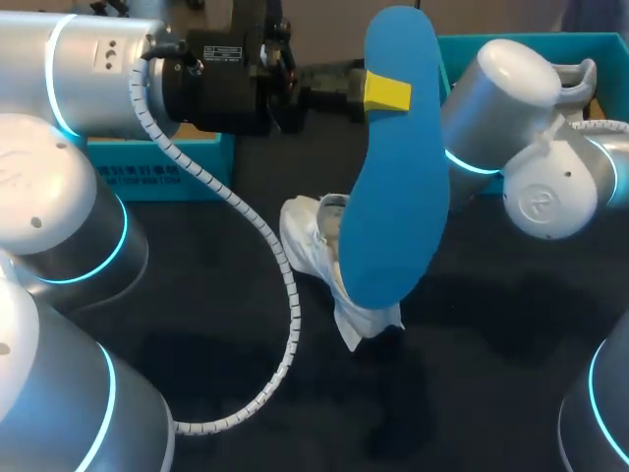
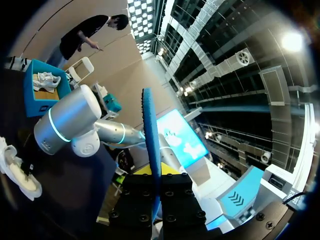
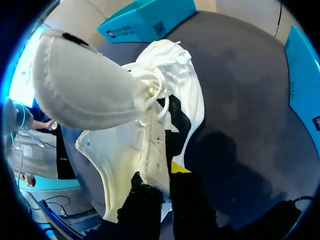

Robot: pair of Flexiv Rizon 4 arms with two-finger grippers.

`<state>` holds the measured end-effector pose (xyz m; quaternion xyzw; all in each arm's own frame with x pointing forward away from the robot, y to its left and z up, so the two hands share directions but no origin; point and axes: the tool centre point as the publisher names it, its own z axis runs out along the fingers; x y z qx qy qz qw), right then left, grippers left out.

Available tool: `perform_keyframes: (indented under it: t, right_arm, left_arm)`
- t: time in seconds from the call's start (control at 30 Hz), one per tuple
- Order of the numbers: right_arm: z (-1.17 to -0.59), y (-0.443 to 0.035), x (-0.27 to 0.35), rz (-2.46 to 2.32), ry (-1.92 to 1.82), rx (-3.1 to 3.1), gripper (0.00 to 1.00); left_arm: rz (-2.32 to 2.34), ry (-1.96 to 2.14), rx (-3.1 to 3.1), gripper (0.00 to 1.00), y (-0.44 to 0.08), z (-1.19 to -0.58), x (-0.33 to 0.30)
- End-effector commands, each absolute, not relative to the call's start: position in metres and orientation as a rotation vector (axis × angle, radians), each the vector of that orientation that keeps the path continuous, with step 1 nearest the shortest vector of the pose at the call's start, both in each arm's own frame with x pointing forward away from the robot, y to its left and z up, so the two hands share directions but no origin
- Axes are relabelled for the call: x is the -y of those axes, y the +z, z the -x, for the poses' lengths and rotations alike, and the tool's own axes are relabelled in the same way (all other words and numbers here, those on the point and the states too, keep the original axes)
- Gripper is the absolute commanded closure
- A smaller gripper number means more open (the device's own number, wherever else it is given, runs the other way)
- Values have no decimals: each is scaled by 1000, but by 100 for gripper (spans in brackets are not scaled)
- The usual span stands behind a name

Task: Take the shoe out of the shoebox, open the shoe tongue, remove and reinsert the insole, then place the shoe into the shoebox

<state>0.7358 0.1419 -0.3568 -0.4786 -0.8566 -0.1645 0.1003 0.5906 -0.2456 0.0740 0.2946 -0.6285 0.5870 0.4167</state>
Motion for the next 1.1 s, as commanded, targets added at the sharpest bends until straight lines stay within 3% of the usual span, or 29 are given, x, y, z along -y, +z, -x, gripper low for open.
perform_keyframes:
  t: [0.03,1.1]
  right_arm:
    - [-729,-348,-144,1531,-488,2511,100]
    - [-709,-375,-141,1932,-422,2277,100]
  left_arm:
    - [-741,1474,1578,100,74,-590,247]
    - [-741,1474,1578,100,74,-590,247]
